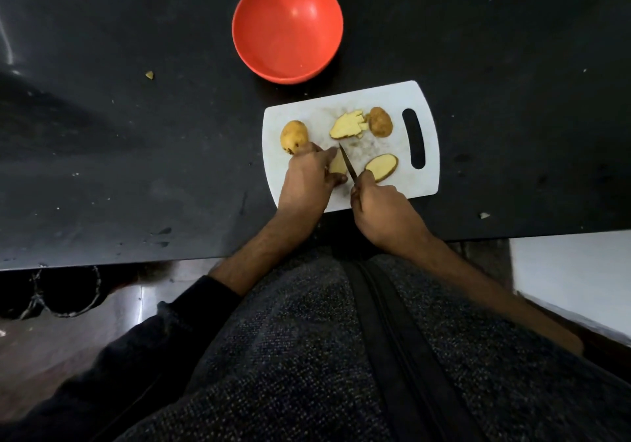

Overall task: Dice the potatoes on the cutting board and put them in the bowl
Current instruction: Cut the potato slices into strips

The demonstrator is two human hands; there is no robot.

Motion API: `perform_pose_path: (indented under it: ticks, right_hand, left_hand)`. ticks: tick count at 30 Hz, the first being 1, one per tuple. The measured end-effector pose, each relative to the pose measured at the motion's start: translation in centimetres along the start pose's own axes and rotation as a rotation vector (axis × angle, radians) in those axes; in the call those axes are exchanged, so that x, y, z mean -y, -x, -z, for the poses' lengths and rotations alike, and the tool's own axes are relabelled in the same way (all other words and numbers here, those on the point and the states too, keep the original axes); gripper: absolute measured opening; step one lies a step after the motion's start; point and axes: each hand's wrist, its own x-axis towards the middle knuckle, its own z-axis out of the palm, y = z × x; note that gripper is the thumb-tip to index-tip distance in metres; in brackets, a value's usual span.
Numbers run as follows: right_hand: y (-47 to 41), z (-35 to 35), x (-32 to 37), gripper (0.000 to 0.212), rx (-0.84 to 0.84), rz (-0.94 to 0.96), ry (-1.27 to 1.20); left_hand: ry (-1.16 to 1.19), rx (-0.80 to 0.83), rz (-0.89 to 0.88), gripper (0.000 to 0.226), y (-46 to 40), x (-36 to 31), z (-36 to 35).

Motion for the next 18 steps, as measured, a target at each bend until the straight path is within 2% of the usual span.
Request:
perform_pose_path:
  ticks: [9, 13, 18]
  right_hand:
    - [0.0, -0.3, 0.0, 0.013, -0.011, 0.016, 0.011]
    - [0.2, -0.3, 0.0, 0.015, -0.031, 0.033, 0.005]
    - [0.2, -0.8, -0.1, 0.013, -0.029, 0.046, 0.012]
  left_hand:
    - [-0.104, 0.009, 0.012, 0.042, 0.1, 0.1, 0.2]
    - [-0.191, 0.015, 0.016, 0.030, 0.3, -0.3, 0.1]
    - [-0.198, 0.049, 0.045, 0.027, 0.0, -1.0, 0.3]
